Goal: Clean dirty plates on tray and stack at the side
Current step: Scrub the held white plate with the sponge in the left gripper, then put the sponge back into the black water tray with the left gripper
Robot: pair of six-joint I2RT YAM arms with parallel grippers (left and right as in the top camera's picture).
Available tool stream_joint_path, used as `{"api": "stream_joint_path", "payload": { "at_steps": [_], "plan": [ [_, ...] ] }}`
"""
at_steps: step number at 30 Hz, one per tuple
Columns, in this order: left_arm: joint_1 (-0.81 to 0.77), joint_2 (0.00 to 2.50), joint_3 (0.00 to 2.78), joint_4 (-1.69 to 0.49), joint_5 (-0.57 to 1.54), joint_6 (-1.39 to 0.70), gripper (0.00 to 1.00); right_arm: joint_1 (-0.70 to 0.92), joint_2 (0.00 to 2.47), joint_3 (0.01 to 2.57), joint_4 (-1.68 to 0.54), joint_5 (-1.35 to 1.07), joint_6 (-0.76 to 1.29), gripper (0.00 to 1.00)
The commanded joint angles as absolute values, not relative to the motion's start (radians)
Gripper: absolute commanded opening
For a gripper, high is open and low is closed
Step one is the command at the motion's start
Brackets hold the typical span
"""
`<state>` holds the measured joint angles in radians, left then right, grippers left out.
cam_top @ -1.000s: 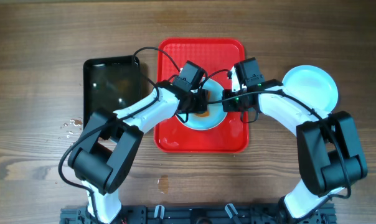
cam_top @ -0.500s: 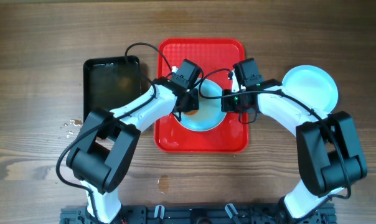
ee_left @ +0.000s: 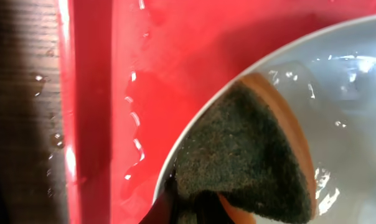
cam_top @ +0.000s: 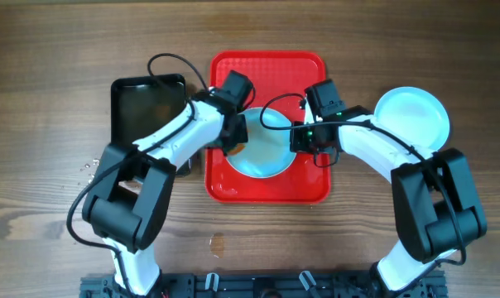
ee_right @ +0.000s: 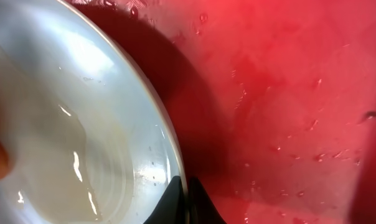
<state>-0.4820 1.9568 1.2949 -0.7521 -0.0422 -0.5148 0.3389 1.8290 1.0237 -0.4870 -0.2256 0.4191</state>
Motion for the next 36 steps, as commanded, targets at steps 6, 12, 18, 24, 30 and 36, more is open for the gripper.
{"api": "stream_joint_path", "payload": {
  "at_steps": [6,12,18,24,30,36],
  "plan": [
    [-0.377,1.921,1.396,-0.888,-0.15,-0.531,0.04,0.307,1.85,1.005,-0.522,-0.064,0.477,0.04],
    [-0.326,1.828,1.395,-0.952,-0.15,-0.528,0.04,0.307,1.85,1.005,-0.513,-0.062,0.409,0.04],
    [-0.242,1.734,1.395,-1.015,-0.147,-0.43,0.04,0.307,1.85,1.006,-0.506,-0.088,0.291,0.05],
    [-0.134,1.718,1.351,-1.015,-0.147,-0.343,0.04,0.307,1.85,1.006,-0.479,-0.233,0.125,0.2],
    [-0.102,1.723,1.099,-0.771,-0.147,-0.342,0.04,0.307,1.846,1.012,-0.473,-0.23,0.133,0.04],
    [-0.102,1.723,1.02,-0.706,-0.148,-0.317,0.04,0.327,1.723,1.088,-0.595,-0.083,0.13,0.04]
  ]
}}
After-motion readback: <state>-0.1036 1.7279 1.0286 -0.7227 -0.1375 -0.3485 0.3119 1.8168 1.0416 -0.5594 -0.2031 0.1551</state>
